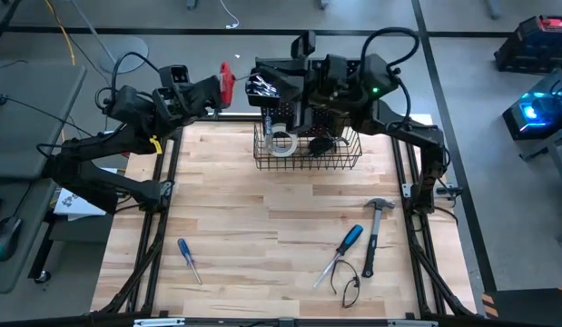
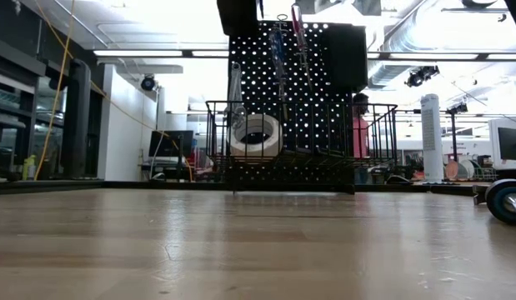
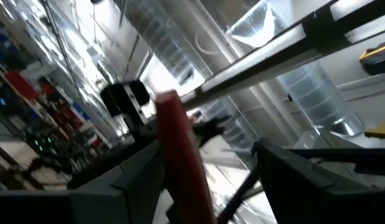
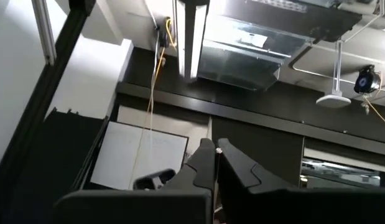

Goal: Hang tools onto peg board
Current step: Put the red allen wrench in the right black bin on the pegboard

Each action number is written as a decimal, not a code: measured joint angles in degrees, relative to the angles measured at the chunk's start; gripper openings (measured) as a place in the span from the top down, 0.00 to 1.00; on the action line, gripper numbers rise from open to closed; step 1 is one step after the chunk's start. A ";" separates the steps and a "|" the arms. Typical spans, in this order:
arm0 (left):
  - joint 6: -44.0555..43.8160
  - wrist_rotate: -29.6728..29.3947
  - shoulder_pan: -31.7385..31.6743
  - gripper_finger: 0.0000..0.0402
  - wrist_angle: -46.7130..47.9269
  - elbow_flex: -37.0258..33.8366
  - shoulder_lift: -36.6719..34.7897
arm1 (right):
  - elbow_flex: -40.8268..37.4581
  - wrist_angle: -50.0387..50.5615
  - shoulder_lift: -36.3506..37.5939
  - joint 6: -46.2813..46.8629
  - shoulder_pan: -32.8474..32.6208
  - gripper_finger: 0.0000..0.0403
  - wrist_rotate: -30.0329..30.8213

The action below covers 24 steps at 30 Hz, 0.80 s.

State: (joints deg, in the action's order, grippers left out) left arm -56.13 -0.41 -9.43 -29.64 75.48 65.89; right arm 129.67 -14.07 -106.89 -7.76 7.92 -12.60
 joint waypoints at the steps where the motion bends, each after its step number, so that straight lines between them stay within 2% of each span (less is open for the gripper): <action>1: -0.36 0.79 0.00 0.41 0.42 0.00 0.00 | -0.02 0.16 0.00 -0.19 -0.09 1.00 0.00; 7: -0.35 2.73 0.00 0.42 4.01 -0.02 0.07 | -0.07 0.15 0.00 -0.23 -0.09 1.00 0.01; 10: 0.84 2.67 -0.10 0.46 3.95 -0.02 0.00 | -0.07 0.58 0.00 -0.25 -0.09 1.00 0.00; 16: 0.89 2.71 -1.65 0.63 4.06 -0.02 -0.17 | -0.07 0.59 0.00 -0.23 -0.09 1.00 0.00; 21: 2.79 3.57 -2.69 0.87 3.83 -0.04 -0.17 | -0.07 1.51 0.02 -0.11 -0.09 1.00 -0.49; 24: 4.19 4.49 -3.31 0.89 3.86 0.00 -0.35 | -0.07 1.93 0.07 -0.07 -0.26 0.99 -0.16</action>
State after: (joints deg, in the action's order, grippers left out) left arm -51.94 4.08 -12.74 -25.78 75.48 65.54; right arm 129.60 -12.14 -106.83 -7.83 7.67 -12.76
